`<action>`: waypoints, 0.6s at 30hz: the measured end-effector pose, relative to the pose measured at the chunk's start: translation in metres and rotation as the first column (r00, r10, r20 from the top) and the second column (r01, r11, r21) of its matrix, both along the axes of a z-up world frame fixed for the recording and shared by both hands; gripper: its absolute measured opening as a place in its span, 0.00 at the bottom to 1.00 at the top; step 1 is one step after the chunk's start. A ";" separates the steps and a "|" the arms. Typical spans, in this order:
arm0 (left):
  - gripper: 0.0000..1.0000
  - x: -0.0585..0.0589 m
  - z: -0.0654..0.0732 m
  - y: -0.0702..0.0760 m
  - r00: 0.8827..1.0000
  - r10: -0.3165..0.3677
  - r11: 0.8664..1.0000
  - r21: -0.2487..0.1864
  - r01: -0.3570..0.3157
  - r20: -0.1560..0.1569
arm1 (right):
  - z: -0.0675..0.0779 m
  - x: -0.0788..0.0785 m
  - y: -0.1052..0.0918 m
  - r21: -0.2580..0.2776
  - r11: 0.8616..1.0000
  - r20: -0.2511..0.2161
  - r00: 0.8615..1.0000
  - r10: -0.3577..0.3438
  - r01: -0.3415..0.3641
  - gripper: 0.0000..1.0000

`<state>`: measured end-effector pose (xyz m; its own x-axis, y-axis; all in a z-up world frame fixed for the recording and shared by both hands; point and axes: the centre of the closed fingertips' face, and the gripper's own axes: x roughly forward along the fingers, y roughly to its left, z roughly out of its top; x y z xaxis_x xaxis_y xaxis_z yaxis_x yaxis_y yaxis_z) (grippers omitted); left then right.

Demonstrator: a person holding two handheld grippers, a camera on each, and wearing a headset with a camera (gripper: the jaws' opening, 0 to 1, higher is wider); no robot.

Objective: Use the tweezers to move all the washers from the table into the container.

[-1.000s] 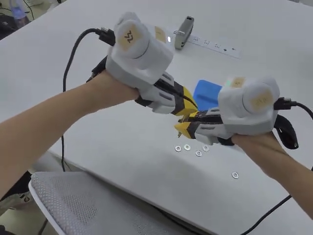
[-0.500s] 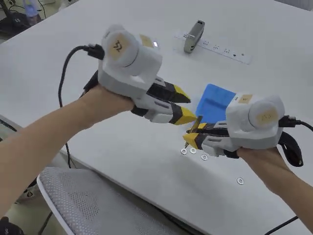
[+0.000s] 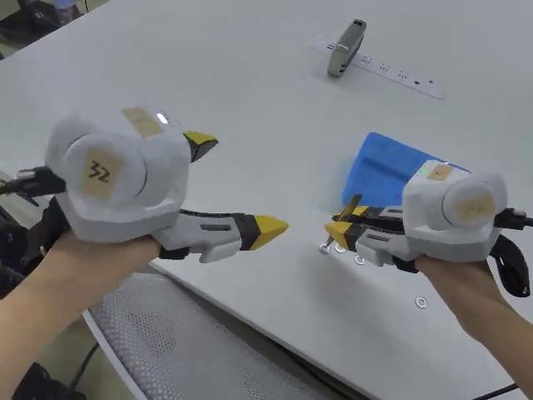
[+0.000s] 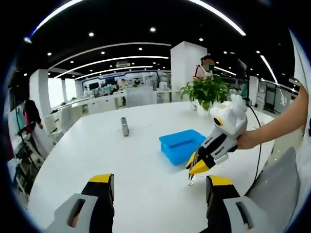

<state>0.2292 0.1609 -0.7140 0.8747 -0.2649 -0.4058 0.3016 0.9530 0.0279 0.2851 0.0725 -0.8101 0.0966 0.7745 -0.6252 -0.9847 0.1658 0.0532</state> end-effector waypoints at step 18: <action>0.88 -0.013 -0.009 0.007 0.995 0.094 0.995 -0.029 -0.095 -0.041 | -0.004 -0.006 0.003 0.006 1.000 -0.025 0.999 -0.022 0.022 0.05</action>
<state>0.2167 0.1679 -0.7230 0.8798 -0.1947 -0.4337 0.2101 0.9776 -0.0126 0.2794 0.0755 -0.8142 0.0982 0.7763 -0.6226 -0.9791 0.1874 0.0793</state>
